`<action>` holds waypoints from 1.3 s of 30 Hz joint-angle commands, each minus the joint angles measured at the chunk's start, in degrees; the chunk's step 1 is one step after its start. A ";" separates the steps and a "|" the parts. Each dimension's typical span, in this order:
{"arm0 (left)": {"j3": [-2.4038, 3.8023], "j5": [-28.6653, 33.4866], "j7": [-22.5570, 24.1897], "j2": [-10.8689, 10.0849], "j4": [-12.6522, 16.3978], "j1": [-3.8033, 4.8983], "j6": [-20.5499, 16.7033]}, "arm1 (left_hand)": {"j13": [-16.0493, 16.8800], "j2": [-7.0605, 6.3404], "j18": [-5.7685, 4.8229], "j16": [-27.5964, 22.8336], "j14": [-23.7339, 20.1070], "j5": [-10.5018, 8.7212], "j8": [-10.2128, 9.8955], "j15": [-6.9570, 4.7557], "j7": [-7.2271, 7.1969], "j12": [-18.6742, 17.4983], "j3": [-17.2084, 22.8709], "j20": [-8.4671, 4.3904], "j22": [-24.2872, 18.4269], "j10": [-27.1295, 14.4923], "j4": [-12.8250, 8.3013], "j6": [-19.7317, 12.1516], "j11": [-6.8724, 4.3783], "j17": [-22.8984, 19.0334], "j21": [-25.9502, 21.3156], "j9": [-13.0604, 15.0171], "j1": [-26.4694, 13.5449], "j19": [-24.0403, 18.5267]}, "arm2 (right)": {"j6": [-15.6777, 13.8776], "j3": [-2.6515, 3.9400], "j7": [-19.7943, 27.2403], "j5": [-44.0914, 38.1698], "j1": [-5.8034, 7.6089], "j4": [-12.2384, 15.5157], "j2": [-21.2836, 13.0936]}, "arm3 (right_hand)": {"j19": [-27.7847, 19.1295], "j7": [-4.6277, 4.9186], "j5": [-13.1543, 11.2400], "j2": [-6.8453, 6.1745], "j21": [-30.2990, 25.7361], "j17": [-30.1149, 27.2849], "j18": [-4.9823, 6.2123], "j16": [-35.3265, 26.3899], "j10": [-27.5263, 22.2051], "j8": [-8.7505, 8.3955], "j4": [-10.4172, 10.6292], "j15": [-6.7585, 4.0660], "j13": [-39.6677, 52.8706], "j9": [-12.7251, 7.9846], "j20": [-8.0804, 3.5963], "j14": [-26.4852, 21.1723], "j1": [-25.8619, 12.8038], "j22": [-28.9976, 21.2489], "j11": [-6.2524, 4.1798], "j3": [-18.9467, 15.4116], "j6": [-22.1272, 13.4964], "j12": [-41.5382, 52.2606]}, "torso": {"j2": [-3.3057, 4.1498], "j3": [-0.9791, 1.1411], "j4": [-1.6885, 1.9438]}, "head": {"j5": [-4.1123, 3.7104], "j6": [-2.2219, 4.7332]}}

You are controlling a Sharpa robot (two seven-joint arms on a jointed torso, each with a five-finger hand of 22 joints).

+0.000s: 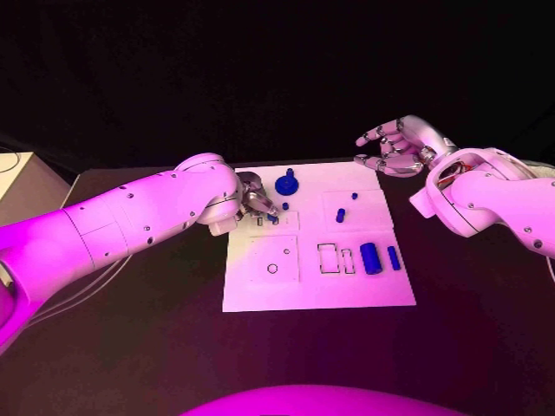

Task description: Assemble the parts on the task board

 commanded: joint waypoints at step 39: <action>-0.12 -0.58 -0.86 0.91 -0.39 -0.01 4.31 | -0.16 1.80 -1.07 0.60 5.58 -1.08 0.89 -0.44 -3.37 -0.23 6.28 -0.18 0.46 0.82 -7.04 3.88 -0.17 13.51 0.37 11.18 -0.59 0.56 | 0.74 0.03 -0.13 -0.52 -0.02 0.12 -0.11 | 5.99 0.40 -0.35 -0.11 0.25 -0.01 -0.38 -0.12 -0.32 -0.32 0.31 0.35 -0.05 0.13 0.24 -0.02 -0.76 15.07 0.14 0.09 0.08 -0.27 | 0.00 0.01 -0.02 | -0.30 -0.72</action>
